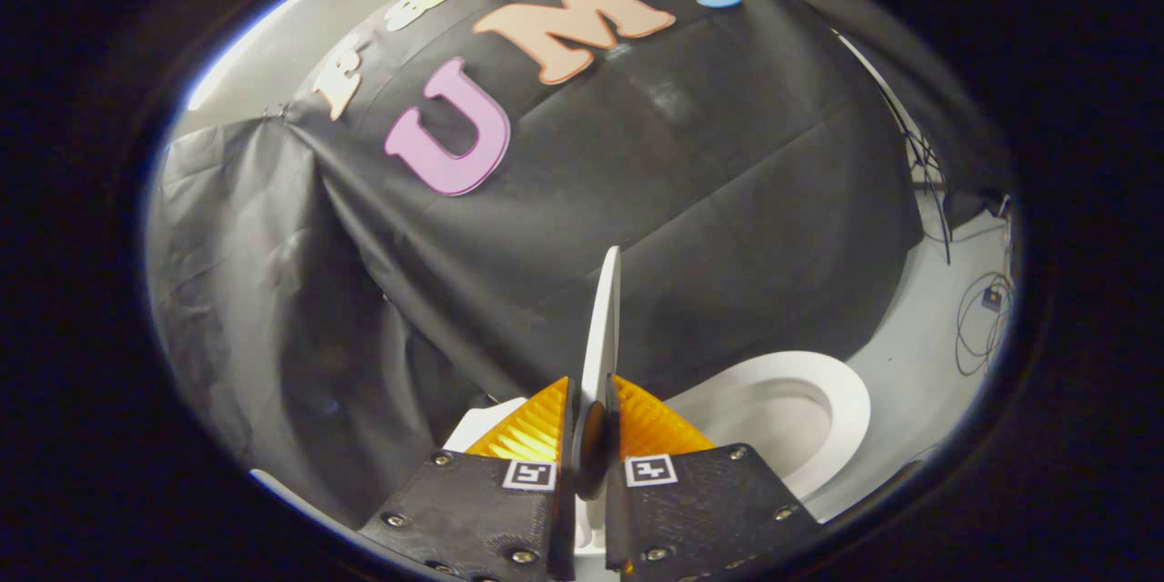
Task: Open the toilet lid.
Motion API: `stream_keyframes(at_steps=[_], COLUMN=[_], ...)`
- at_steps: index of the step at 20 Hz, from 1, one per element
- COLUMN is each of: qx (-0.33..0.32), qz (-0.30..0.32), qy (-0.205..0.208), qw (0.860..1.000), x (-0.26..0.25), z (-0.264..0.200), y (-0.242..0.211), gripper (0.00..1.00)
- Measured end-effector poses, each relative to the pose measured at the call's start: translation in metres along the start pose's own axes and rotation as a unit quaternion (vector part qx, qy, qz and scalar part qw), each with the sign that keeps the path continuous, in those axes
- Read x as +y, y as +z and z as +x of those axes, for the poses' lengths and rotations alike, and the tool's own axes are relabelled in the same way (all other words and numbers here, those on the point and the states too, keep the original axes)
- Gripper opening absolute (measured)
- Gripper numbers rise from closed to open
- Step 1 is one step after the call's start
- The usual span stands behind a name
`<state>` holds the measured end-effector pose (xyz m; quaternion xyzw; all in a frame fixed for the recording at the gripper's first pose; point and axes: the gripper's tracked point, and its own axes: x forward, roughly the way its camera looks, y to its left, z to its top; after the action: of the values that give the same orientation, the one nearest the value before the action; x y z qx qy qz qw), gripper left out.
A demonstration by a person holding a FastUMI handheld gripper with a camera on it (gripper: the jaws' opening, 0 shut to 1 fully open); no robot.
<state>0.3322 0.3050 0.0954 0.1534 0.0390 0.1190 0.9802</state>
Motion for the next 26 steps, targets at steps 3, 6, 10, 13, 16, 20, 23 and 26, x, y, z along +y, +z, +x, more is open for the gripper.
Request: stream_keyframes(at_steps=[3, 6, 10, 13, 16, 20, 23, 26], qx=[-0.005, -0.011, -0.019, -0.016, -0.008, 0.003, 0.01, 0.018], qz=[-0.036, -0.063, -0.08, -0.098, -0.125, -0.155, -0.166, -0.185], qy=[0.011, 0.02, 0.046, 0.064, 0.083, 0.107, 0.118, 0.127], qw=[0.999, 0.998, 0.996, 0.993, 0.989, 0.982, 0.979, 0.974], x=[0.031, 0.057, 0.094, 0.123, 0.151, 0.184, 0.202, 0.219], z=[0.004, 0.01, 0.015, 0.018, 0.023, 0.027, 0.03, 0.032], y=[-0.001, -0.005, -0.01, -0.018, -0.028, -0.044, -0.055, -0.067], gripper=[0.13, 0.14, 0.13, 0.14, 0.14, 0.14, 0.14, 0.14])
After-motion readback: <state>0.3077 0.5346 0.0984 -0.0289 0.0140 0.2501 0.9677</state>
